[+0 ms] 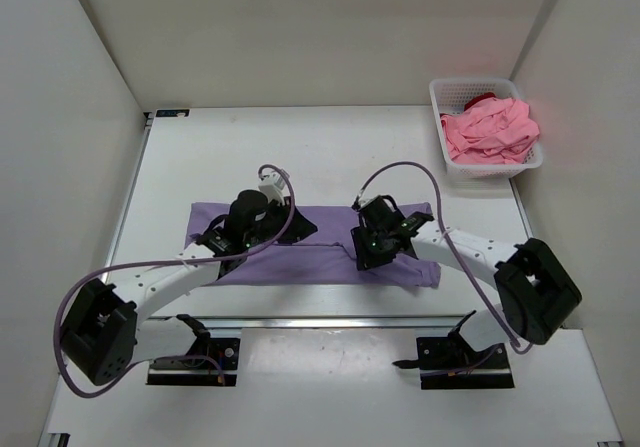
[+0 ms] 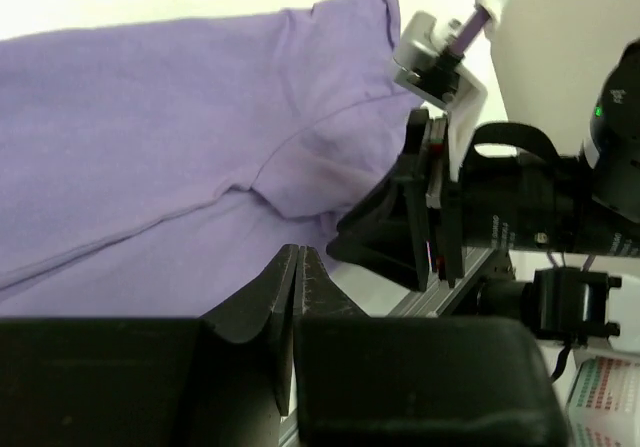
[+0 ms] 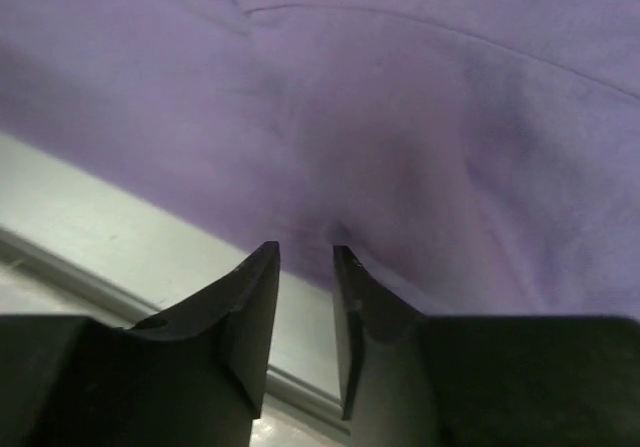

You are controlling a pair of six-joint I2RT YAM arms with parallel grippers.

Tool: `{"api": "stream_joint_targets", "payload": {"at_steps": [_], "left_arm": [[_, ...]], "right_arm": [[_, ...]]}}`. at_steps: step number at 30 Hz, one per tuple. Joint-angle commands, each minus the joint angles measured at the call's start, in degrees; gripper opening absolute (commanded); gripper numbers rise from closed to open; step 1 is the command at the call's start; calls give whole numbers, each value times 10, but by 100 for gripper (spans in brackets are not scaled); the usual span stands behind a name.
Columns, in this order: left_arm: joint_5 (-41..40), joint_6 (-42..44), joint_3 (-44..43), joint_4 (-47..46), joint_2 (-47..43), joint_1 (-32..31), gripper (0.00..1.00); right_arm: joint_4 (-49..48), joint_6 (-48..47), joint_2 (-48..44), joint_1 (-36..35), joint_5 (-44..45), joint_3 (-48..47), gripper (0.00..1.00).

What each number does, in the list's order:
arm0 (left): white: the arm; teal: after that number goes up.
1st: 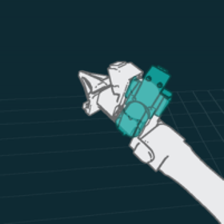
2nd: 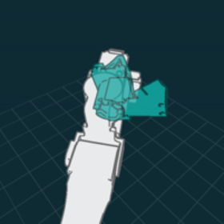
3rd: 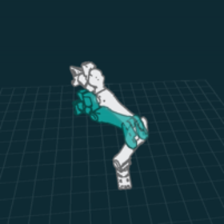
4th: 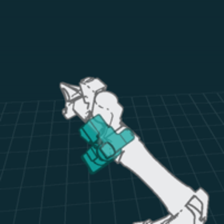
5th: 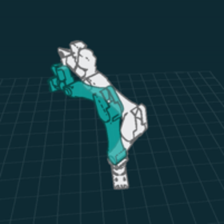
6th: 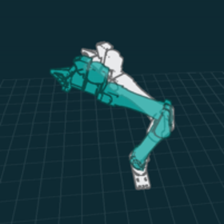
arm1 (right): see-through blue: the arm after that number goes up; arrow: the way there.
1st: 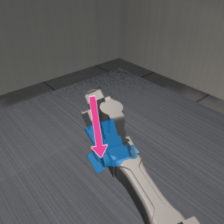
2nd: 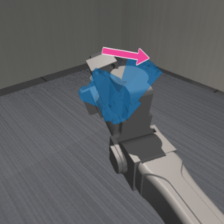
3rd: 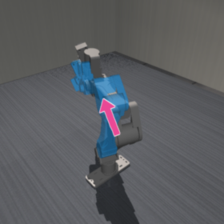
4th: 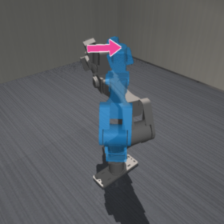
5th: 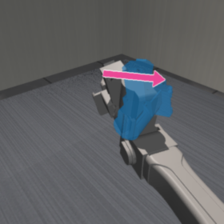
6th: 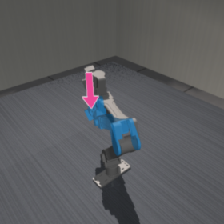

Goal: Fold and stack the t-shirts
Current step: Fold the other side of the tshirt into a rectangle

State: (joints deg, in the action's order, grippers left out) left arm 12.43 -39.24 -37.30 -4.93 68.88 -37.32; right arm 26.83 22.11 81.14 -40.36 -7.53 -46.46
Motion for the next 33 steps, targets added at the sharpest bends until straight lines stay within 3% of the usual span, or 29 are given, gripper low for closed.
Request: {"api": "stream_joint_targets", "payload": {"at_steps": [1, 3, 9, 11, 13, 16, 19, 22, 23, 25, 27, 29, 31, 33], "left_arm": [[22, 13, 34, -13, -16, 8, 12], [30, 9, 39, -32, -8, 12, 10], [26, 9, 37, -35, 6, -6, 10], [24, 6, 39, -39, 10, -11, 9], [31, 3, 42, -36, 20, -14, 8], [32, -3, 40, -45, 27, -16, 8], [30, -2, 36, -42, 26, -16, 7], [38, -3, 25, -35, 31, -7, 8], [36, 1, 19, -33, 31, -6, 7], [36, 4, 10, -25, 34, -9, 8], [41, -1, 4, -25, 36, -6, 8], [45, -2, -1, -21, 39, -3, 8], [41, 2, -1, -17, 43, -4, 8], [48, 6, 0, -13, 42, -6, 8]], "right_arm": [[6, -11, 17, -23, 90, -30, 28], [8, -8, 30, -30, 104, -32, 33], [12, 10, 57, -35, 160, -47, 32], [12, 13, 64, -30, 170, -51, 26], [18, 12, 67, -24, 168, -48, 12], [17, 6, 50, -23, 151, -52, 0], [29, -7, 3, -6, 66, -45, 1], [20, -25, -34, 73, -169, -15, 0], [19, -23, -55, 83, -186, -6, 0], [19, -26, -63, 100, -218, 3, 4], [34, -37, -40, 113, -218, 0, 17], [54, -56, -23, 98, -209, -8, 48], [80, -72, -5, 76, -183, -25, 54], [83, -73, -24, 77, -170, -28, 52]]}}
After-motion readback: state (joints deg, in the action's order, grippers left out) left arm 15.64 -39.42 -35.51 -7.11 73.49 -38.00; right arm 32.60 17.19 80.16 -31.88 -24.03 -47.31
